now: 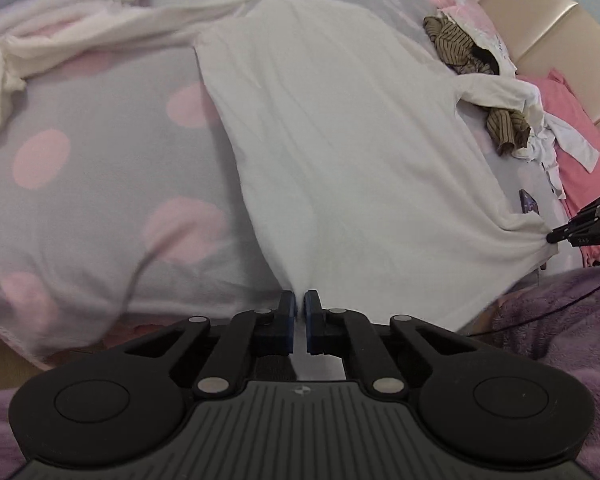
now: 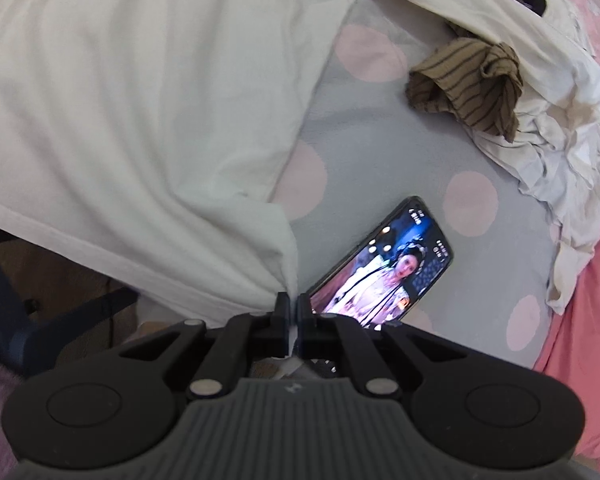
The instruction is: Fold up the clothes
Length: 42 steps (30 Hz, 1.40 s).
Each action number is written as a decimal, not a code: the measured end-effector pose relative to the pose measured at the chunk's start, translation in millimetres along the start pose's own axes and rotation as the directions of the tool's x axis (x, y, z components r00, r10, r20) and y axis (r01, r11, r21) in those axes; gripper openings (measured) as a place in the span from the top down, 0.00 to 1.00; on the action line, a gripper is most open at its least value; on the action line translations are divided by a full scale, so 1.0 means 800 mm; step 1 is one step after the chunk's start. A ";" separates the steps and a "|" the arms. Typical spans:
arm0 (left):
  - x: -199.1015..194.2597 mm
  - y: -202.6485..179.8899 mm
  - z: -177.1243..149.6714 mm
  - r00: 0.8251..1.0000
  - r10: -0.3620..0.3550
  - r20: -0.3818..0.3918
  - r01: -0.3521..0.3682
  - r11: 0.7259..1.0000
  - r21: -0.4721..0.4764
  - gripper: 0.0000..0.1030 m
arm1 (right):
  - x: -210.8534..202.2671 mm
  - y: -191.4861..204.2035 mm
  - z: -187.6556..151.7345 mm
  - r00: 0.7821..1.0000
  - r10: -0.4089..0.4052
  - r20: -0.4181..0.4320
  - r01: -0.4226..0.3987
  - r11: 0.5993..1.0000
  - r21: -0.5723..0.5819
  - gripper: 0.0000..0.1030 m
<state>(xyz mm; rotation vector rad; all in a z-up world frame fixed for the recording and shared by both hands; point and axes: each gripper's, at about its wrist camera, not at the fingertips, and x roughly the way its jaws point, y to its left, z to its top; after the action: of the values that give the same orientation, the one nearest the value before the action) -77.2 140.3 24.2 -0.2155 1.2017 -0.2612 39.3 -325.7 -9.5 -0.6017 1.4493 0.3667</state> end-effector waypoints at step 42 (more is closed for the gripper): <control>0.101 0.019 -0.001 0.959 0.097 -0.268 -0.041 0.977 0.207 0.98 | 0.020 0.057 -0.030 0.981 0.166 -0.100 -0.173 0.983 -0.058 0.96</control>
<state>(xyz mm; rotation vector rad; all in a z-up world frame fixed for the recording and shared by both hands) -49.4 129.9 -52.2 0.0413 1.4473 -0.3575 -4.5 -305.4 -32.6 -0.5563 1.5898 0.5279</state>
